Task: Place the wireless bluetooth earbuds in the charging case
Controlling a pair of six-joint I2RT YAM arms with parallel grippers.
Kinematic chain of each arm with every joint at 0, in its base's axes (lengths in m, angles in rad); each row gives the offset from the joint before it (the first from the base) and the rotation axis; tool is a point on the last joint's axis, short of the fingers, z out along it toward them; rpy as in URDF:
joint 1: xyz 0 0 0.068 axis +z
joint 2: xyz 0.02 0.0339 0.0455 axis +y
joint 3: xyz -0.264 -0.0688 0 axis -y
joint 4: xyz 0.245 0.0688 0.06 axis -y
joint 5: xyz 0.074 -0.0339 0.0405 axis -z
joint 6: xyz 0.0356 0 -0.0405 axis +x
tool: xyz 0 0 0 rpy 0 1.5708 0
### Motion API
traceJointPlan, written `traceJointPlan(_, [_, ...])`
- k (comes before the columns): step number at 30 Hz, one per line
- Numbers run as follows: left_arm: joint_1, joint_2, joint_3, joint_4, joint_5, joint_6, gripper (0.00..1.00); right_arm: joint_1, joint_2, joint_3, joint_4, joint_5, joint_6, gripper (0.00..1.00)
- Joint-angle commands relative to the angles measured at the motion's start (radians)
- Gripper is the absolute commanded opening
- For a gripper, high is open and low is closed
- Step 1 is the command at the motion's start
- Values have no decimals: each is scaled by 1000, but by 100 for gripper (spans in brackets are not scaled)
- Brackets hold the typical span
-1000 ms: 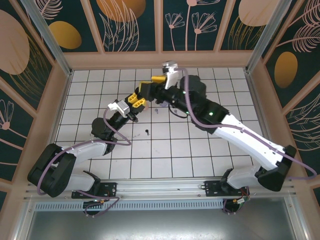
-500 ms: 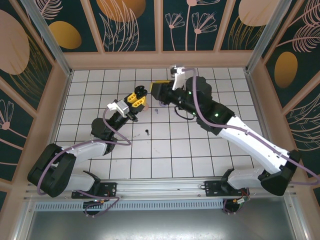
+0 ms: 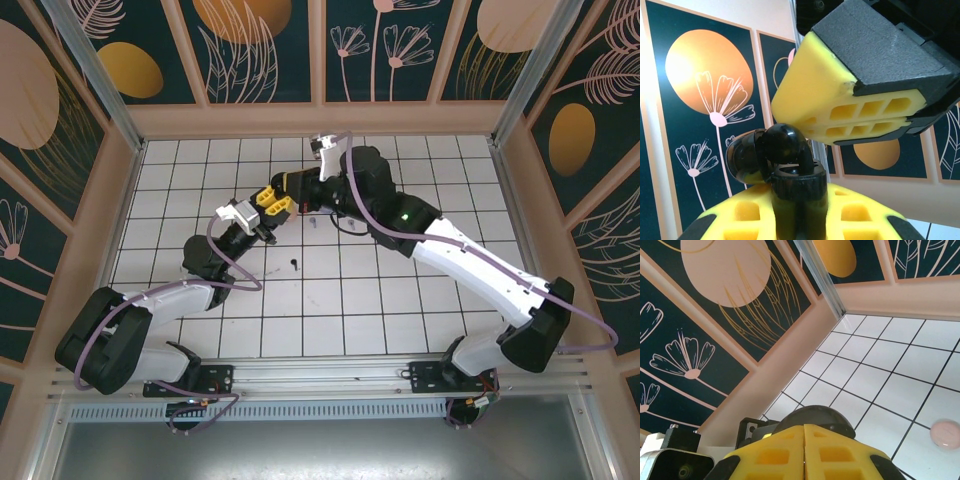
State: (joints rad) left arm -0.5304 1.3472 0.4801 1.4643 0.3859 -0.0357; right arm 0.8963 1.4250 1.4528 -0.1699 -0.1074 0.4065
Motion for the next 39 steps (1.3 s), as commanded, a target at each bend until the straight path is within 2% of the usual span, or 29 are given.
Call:
traceJointPlan(1, [-6,-8,29,10,23,-15,0,1,18,50,-12,-27,-21,9])
traceJointPlan(9, [-6,-19,28,-4,24,-6,0,3,33,69,-84,-51,-43,8])
traceJointPlan(17, [-6,-9,26,19,27,-21,0,3,6,40,-64,-33,-7,9])
traceJointPlan(23, [-6,-4,4,65,75,-28,0,1,-85,-1,-5,46,19,19])
traceJointPlan(27, [-6,11,-9,125,128,-65,0,0,-160,-20,-4,83,34,23])
traceJointPlan(30, [-6,31,15,132,214,-115,0,0,-193,-14,-58,86,21,29])
traceJointPlan(34, [-7,63,81,66,331,-176,0,1,-230,-14,-149,94,-23,44])
traceJointPlan(37, [-6,83,100,53,358,-187,0,2,-256,-25,-204,99,-43,51])
traceJointPlan(39, [-6,95,102,54,362,-190,0,1,-269,-40,-226,96,-43,51])
